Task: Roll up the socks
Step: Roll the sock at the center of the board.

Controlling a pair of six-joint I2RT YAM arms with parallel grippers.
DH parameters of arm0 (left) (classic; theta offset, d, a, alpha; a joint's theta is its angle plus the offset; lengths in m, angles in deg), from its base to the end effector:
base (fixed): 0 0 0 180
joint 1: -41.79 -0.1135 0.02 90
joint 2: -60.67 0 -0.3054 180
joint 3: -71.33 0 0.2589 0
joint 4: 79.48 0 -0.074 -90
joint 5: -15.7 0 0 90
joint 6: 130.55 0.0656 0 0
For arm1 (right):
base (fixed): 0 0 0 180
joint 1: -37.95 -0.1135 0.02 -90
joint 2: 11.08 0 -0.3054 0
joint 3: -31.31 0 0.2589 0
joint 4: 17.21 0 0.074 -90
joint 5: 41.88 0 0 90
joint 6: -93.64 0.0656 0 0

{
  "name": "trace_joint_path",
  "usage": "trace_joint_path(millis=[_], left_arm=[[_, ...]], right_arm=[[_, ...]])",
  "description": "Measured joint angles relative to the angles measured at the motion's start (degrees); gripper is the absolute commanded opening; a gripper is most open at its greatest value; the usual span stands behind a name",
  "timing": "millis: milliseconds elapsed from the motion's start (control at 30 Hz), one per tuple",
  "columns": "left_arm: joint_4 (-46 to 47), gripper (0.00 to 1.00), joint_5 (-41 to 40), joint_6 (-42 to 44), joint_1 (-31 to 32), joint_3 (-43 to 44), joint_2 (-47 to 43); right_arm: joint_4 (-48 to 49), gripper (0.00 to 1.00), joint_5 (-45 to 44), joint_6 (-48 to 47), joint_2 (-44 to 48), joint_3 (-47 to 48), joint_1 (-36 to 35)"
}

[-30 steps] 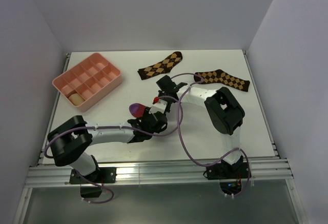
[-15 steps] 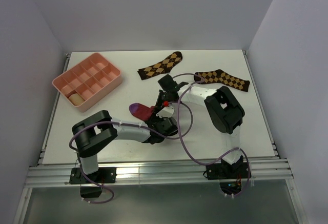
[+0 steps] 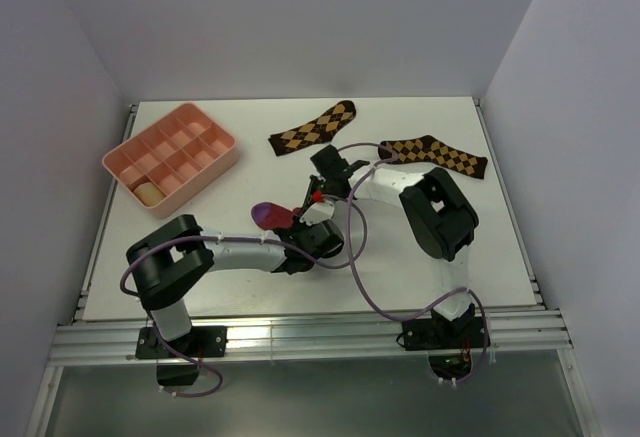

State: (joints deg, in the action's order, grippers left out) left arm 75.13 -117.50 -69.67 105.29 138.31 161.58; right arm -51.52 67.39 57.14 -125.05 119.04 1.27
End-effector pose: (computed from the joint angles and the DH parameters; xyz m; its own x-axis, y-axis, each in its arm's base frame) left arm 0.1985 -0.2975 0.1641 -0.5769 0.3620 -0.7322 0.2470 0.9318 0.2660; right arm 0.3424 0.2821 0.1597 -0.9733 0.2212 -0.0614 0.1486 0.8108 0.5662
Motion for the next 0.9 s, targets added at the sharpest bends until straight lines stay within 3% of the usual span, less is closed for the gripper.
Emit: trace_joint_path(millis=[100, 300, 500, 900], left_arm=[[-1.42, 0.01, 7.76, 0.26, -2.56, 0.00, -2.60], [-1.07, 0.01, 26.14, -1.42, -11.15, -1.51, -7.69], [1.68, 0.01, 46.31, -4.92, -22.91, -4.50, -10.21], [8.31, 0.01, 76.63, -9.90, -36.83, -4.81, -2.49]], right_arm=[[1.07, 0.36, 0.44, -0.68, 1.33, -1.90, 0.37], [3.48, 0.56, -0.26, -0.13, 6.16, -6.19, 1.75], [6.91, 0.58, -4.11, 1.22, 12.50, -9.66, 2.10], [14.64, 0.59, -8.28, 3.93, 14.62, -14.84, 0.61]])
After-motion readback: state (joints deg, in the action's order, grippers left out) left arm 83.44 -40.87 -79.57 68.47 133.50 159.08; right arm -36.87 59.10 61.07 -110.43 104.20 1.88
